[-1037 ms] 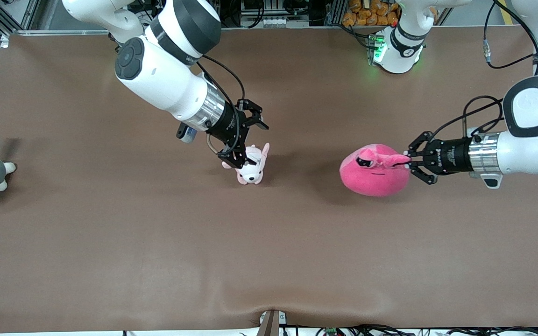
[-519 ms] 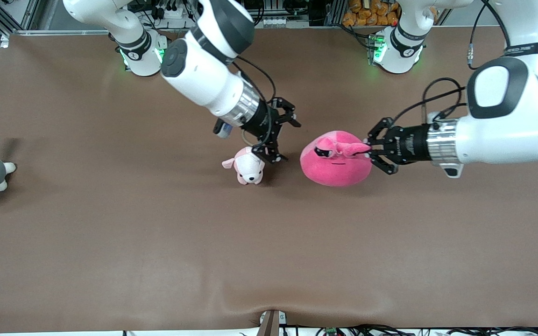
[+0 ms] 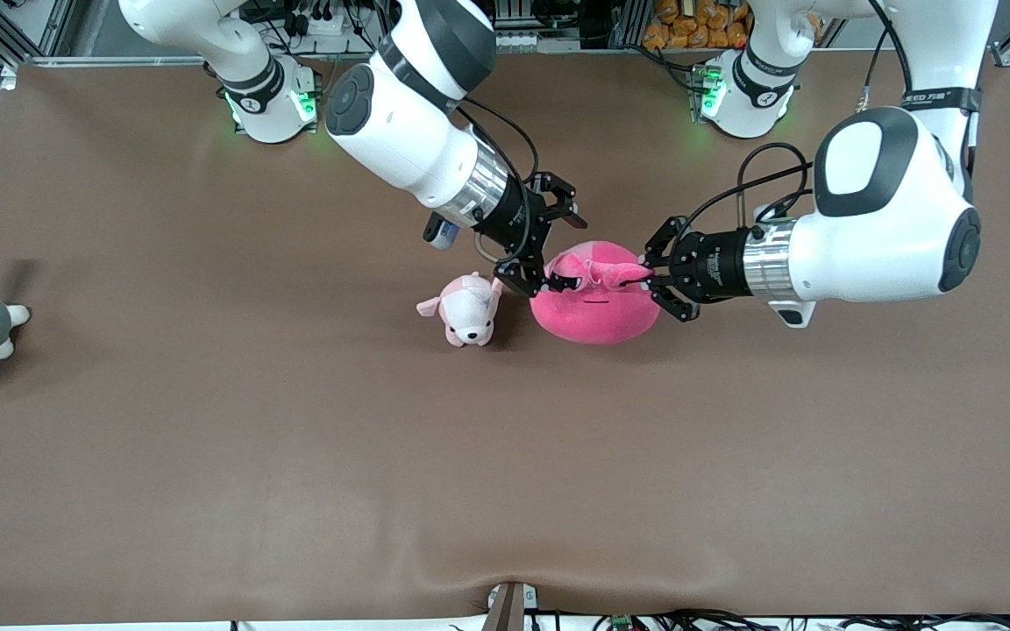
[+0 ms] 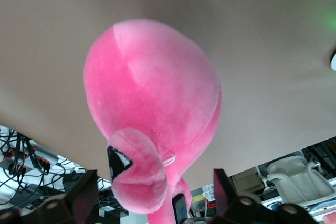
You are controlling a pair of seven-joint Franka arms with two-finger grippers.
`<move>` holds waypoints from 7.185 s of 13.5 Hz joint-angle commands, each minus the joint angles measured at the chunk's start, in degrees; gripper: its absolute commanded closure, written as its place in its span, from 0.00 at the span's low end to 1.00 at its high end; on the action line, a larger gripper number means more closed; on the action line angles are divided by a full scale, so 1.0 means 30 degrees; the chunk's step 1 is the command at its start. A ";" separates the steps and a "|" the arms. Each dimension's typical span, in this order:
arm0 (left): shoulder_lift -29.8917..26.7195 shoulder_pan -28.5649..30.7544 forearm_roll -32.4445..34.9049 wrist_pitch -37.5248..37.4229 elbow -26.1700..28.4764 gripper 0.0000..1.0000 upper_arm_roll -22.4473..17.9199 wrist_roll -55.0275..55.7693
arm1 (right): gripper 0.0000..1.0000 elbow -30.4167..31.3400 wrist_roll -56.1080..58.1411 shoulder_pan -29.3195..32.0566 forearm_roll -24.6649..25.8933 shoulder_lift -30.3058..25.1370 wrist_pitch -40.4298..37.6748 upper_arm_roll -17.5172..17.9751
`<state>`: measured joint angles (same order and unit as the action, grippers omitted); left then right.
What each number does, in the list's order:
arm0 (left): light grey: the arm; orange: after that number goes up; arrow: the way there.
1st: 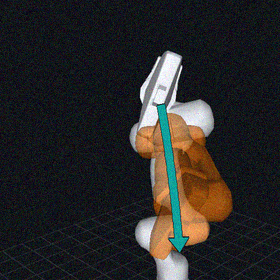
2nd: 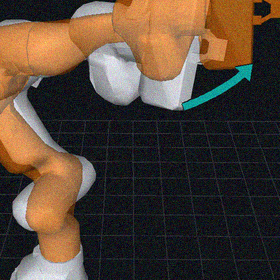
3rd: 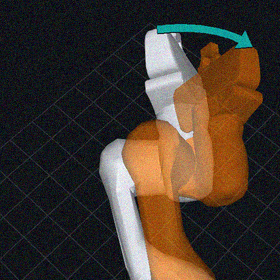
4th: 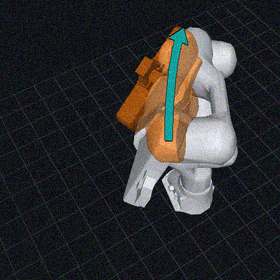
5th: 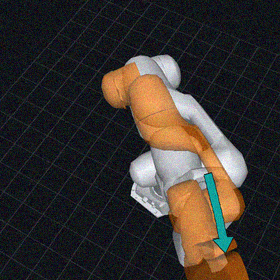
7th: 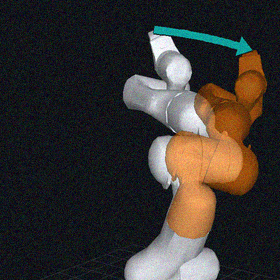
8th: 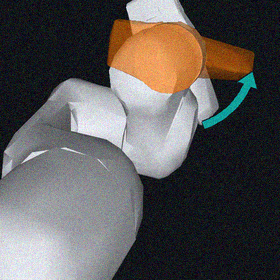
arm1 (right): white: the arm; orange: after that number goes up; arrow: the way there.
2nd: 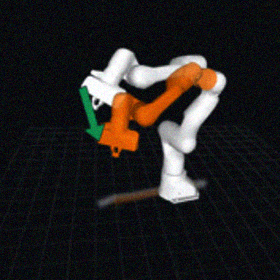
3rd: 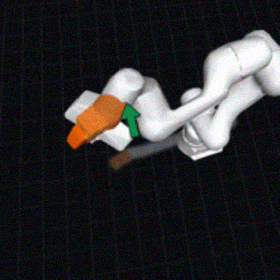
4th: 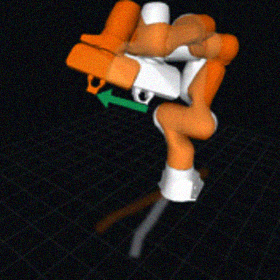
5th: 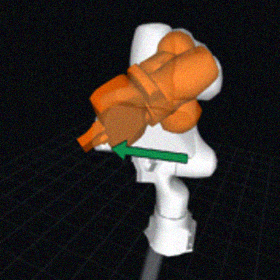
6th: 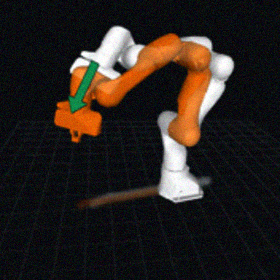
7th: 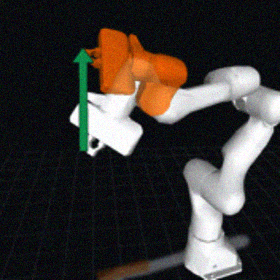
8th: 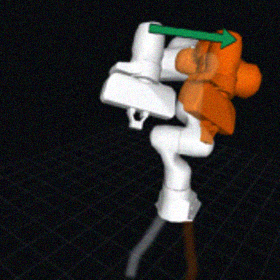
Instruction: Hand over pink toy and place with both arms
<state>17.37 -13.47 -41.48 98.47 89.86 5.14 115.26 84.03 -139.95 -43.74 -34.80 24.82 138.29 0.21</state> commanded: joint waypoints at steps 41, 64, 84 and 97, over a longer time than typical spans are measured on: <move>-0.6109 0.6044 1.3299 -0.5224 -0.0924 0.00 -0.0161 -3.2532 | 1.00 0.2073 2.5867 2.2455 -0.1586 0.2215 -1.4631 -0.0275; -0.7460 0.6015 1.3328 -0.4461 0.0136 0.00 -0.0219 -3.5023 | 0.00 -0.8089 3.0526 1.4874 0.7292 -0.2934 -2.4559 -0.0070; -0.9248 0.3115 1.4444 -0.5341 0.1367 0.00 -0.1596 -3.5140 | 0.00 0.1055 4.6973 1.3935 1.2447 -1.0587 -2.0607 -0.0187; -0.8955 0.3202 1.4353 -0.5752 0.0400 0.00 -0.2123 -3.6135 | 0.00 0.0671 4.6856 1.4110 1.2302 -1.0293 -2.0050 -0.0216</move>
<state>-9.48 -4.20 2.37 82.28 92.08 -1.02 8.89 86.45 0.09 -1.27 1.35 -5.92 78.06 -0.33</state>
